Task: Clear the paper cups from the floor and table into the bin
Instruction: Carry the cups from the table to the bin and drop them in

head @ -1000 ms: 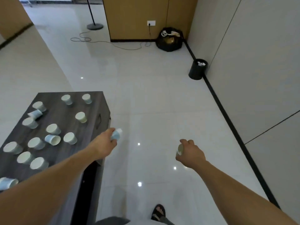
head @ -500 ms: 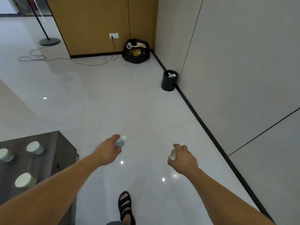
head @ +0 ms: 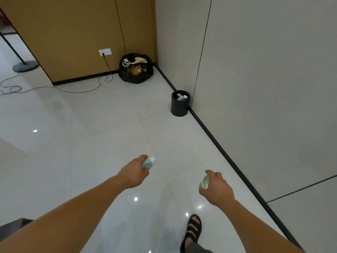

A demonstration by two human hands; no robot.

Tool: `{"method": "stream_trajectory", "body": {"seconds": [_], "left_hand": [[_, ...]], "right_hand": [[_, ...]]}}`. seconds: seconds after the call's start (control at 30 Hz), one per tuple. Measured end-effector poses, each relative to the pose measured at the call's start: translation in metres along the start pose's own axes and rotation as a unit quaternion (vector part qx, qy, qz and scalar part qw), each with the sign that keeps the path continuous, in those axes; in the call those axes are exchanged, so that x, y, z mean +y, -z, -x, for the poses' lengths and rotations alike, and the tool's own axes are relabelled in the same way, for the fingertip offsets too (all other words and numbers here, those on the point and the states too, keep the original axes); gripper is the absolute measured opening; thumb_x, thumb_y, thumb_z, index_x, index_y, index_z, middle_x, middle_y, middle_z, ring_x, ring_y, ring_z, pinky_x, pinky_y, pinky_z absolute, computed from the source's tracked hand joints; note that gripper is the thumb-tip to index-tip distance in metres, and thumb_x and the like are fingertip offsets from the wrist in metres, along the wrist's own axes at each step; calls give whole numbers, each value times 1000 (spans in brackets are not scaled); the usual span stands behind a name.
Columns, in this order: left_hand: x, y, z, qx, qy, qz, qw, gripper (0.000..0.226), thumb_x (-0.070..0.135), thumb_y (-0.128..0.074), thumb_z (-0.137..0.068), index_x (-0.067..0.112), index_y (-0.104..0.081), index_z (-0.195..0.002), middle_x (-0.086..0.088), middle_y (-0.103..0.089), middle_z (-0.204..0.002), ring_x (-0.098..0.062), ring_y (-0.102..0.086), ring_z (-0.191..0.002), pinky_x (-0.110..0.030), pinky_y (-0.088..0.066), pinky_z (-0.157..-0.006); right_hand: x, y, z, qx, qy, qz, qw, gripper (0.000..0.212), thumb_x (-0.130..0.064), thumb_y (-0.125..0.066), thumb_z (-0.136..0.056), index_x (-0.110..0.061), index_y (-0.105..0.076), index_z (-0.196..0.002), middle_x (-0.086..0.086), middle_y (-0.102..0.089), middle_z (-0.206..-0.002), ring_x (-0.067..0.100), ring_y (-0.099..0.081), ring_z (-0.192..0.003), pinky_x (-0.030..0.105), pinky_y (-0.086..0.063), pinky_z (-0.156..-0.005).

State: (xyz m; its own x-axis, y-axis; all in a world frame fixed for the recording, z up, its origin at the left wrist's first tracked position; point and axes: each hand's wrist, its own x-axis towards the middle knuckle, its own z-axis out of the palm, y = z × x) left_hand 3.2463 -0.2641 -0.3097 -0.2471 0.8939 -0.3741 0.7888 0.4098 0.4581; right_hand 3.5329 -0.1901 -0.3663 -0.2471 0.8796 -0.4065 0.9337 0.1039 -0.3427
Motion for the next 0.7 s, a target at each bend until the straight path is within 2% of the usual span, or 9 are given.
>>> {"method": "stream_trajectory", "body": {"seconds": [0.3, 0.57, 0.7], "left_hand": [[98, 41, -171, 22, -4, 42, 999, 53, 27, -48, -96, 17, -31, -145, -8, -53, -133, -25, -56, -110, -31, -44, -92], [113, 89, -336, 19, -2, 46, 999, 53, 26, -47, -97, 15, -29, -146, -11, -49, -137, -27, -54, -115, -35, -44, -98], [124, 130, -431, 10, -11, 47, 999, 53, 27, -47, -97, 18, -28, -146, -8, -48, -139, -26, -53, -117, -34, -43, -99]], "right_hand": [[-17, 126, -181, 0, 61, 46, 997, 77, -41, -63, -84, -29, -24, -149, 2, -34, -141, 24, -47, -121, 36, -48, -91], [-68, 180, -350, -4, 81, 74, 994, 75, -41, -62, -83, -29, -26, -148, 2, -35, -139, 25, -48, -119, 35, -46, -86], [-98, 210, -431, -3, 64, 64, 996, 76, -43, -63, -82, -30, -26, -148, 1, -35, -139, 26, -48, -121, 37, -47, -91]]}}
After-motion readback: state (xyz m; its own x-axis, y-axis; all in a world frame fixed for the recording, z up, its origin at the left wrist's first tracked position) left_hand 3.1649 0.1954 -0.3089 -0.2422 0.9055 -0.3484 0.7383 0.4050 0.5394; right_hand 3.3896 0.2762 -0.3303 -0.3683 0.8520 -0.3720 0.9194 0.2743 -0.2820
